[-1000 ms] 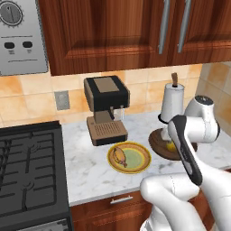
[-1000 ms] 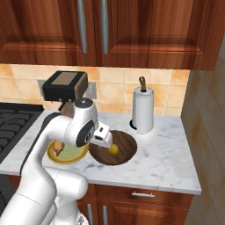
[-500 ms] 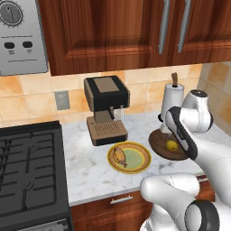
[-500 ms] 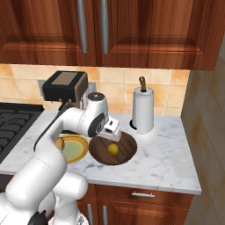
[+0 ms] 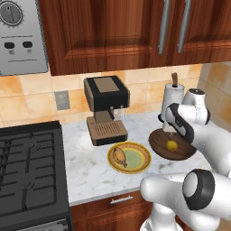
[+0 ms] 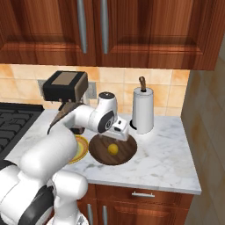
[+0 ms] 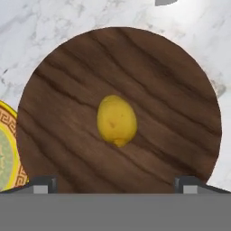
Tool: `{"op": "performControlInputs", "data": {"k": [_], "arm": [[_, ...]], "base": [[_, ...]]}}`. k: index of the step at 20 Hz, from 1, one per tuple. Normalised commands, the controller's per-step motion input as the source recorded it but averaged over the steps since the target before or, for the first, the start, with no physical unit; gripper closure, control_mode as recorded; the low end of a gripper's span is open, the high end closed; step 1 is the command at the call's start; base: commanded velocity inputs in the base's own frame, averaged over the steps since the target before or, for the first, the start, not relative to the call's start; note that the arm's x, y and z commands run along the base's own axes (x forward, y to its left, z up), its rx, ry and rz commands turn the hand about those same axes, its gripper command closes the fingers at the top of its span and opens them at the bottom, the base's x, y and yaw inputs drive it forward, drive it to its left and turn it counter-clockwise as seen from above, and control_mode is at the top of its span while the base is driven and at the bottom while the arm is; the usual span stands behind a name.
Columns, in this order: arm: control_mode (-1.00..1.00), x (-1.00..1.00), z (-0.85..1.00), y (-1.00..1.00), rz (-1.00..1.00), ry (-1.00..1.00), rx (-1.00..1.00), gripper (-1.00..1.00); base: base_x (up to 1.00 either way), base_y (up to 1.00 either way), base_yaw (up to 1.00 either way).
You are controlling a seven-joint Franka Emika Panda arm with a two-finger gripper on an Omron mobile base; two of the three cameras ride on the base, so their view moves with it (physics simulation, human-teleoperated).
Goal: Place the chicken drumstick on the plate and place the lemon on the same plate.
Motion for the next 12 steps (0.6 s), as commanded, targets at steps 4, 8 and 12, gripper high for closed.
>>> {"op": "performControlInputs", "data": {"k": [4,8,12], "arm": [[-1.00,0.19,-0.42,-0.09,0.00,0.01,-0.01,-1.00],[-1.00,0.08,-0.39,0.00,0.00,0.00,-0.02,-1.00],[-1.00,0.06,-0.30,0.00,0.00,0.00,-0.02,-1.00]], "base": [[0.00,0.00,0.00],[0.00,0.00,0.00],[0.00,0.00,0.00]]}}
